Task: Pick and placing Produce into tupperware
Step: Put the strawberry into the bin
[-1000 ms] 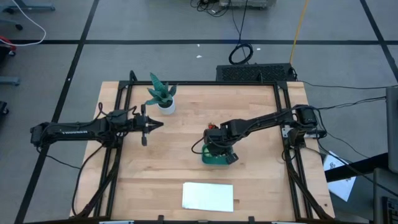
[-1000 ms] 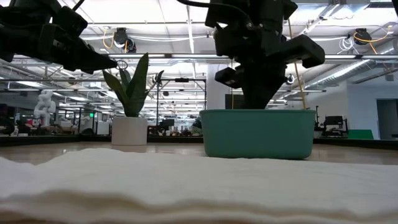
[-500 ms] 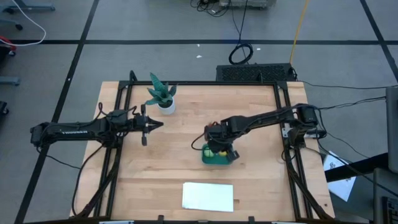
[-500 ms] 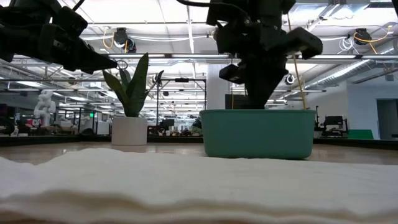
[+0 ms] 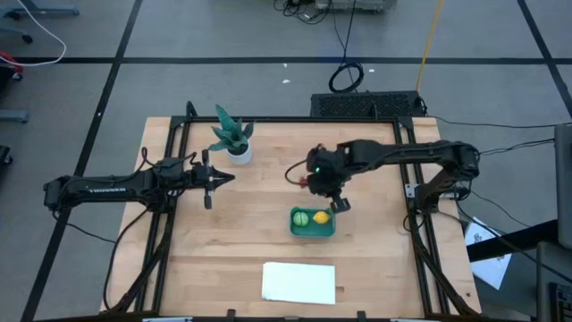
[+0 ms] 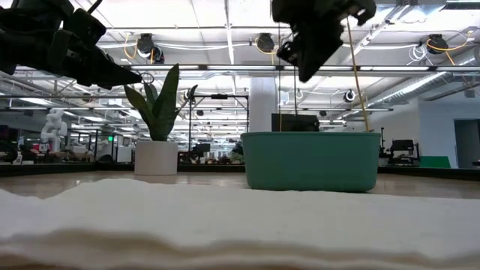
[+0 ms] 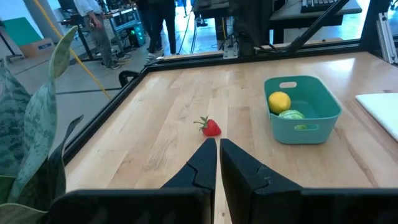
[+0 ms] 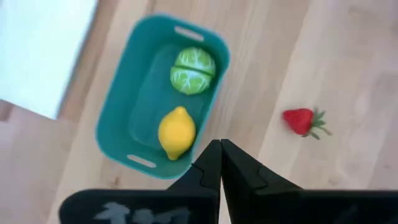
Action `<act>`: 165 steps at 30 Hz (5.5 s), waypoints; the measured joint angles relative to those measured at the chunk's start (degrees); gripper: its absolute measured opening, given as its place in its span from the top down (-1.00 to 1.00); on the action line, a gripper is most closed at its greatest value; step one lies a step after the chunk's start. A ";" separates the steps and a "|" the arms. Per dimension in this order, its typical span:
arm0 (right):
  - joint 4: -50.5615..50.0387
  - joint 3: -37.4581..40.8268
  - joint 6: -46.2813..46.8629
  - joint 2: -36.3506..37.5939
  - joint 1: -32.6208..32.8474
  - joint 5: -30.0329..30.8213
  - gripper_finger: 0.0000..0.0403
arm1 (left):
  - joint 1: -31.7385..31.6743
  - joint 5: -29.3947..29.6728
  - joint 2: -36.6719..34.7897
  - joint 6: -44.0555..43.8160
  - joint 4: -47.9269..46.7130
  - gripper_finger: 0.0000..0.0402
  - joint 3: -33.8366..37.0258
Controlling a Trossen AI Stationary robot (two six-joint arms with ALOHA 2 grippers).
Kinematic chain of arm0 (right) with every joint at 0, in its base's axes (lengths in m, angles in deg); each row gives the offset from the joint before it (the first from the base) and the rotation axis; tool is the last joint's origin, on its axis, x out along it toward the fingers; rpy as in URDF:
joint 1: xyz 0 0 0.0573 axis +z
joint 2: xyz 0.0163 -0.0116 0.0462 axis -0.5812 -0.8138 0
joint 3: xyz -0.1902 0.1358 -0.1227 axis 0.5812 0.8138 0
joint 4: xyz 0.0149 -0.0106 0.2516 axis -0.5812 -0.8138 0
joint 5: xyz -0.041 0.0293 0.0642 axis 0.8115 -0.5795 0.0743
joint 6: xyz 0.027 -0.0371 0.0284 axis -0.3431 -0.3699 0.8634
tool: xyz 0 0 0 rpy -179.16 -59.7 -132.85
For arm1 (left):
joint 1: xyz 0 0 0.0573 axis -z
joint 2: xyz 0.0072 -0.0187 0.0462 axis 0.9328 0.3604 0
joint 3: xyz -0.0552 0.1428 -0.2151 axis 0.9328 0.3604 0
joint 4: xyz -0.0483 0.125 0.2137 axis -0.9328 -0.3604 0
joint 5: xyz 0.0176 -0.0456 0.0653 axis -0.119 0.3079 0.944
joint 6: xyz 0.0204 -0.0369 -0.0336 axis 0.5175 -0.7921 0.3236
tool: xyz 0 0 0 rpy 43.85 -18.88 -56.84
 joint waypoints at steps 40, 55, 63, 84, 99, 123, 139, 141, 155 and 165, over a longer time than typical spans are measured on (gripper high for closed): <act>16.10 7.81 13.21 35.20 -6.74 0.36 1.00 | -0.02 0.02 0.02 -0.22 0.01 0.87 0.00; 34.99 33.16 17.44 52.75 -6.67 0.37 1.00 | 0.00 0.02 0.00 -0.28 0.02 0.87 0.00; 40.33 41.72 18.95 59.70 -6.65 4.80 1.00 | -0.02 0.02 0.00 -0.24 0.02 0.87 0.02; 50.06 56.77 20.97 73.30 -6.67 6.32 1.00 | -0.02 0.04 0.02 -0.22 0.02 0.87 0.00; 62.16 67.47 21.88 75.24 -6.67 6.66 1.00 | -0.02 0.47 0.01 -0.33 0.04 0.87 0.00; 75.30 78.01 19.40 75.21 -6.67 13.86 1.00 | -0.02 1.25 0.02 -2.64 6.92 0.87 0.02; 75.74 78.12 18.19 75.19 -6.65 13.68 1.00 | -0.02 11.77 2.59 -7.96 18.82 0.87 0.00; 75.72 78.12 18.10 75.19 -6.65 13.68 1.00 | -0.02 12.37 4.37 -7.96 21.56 0.87 -0.03; 75.39 78.12 17.83 75.15 -6.65 13.66 1.00 | -1.37 9.76 21.79 -7.82 22.87 0.87 -12.74; 75.86 78.90 17.83 75.17 -6.66 13.64 1.00 | -4.96 1.84 34.79 -9.71 10.29 0.87 -28.77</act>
